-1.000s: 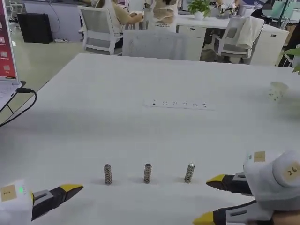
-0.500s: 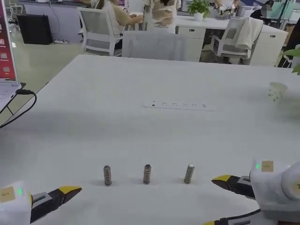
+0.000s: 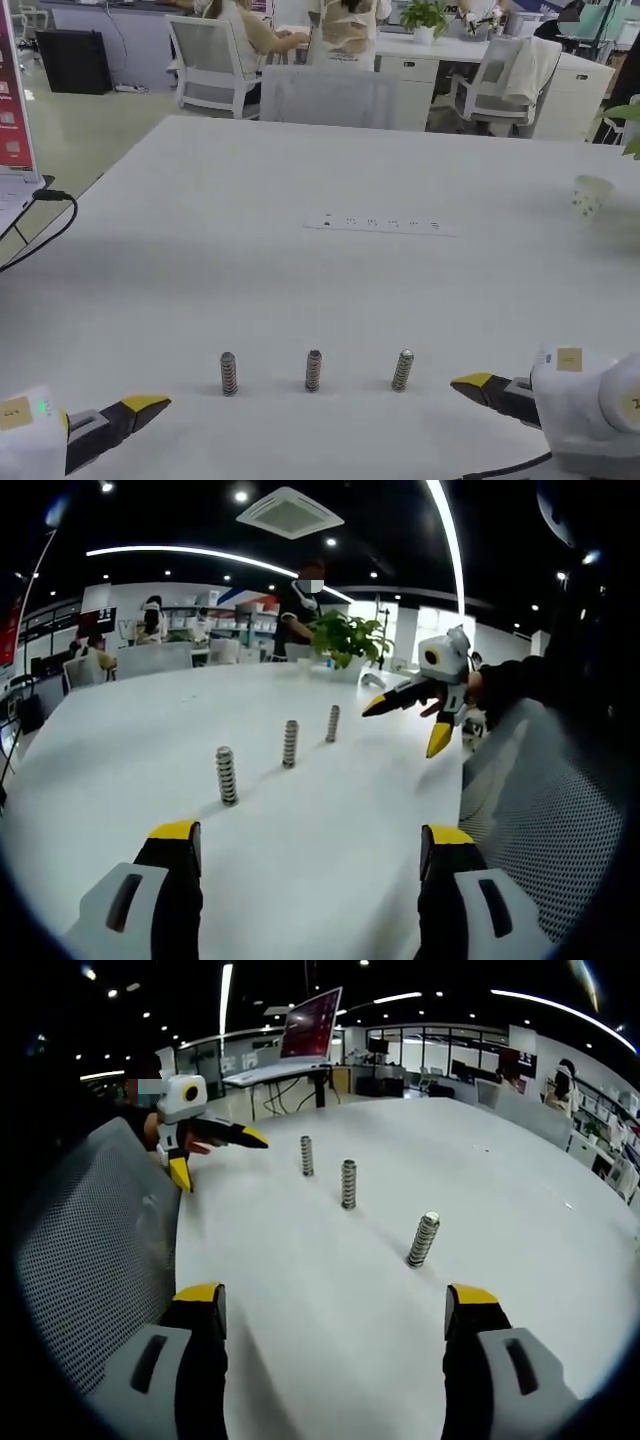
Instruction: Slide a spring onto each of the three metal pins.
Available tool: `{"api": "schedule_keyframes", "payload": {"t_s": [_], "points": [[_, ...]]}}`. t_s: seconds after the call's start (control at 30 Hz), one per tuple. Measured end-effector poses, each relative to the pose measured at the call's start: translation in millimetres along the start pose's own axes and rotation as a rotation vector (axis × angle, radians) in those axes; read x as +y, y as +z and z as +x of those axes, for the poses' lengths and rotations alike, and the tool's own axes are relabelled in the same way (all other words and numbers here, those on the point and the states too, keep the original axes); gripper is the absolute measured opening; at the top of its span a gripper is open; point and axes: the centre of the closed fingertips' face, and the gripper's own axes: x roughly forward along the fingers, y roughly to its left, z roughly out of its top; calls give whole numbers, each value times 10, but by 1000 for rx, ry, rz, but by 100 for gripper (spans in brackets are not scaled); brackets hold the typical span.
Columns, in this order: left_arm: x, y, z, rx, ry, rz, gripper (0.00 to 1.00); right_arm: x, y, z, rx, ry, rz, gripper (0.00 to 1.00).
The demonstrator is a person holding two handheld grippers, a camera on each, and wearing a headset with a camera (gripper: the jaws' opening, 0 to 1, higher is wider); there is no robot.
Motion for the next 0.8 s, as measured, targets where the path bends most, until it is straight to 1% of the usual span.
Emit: {"api": "schedule_keyframes", "payload": {"t_s": [0.2, 0.6, 0.8], "points": [[9, -7, 10, 1, 4, -13, 90, 2, 8, 11, -8, -3, 2, 93], [14, -29, 15, 5, 4, -23, 90, 7, 21, 22, -14, -3, 5, 94], [12, -7, 17, 2, 3, -21, 91, -5, 51, 18, -23, -6, 8, 94]]}}
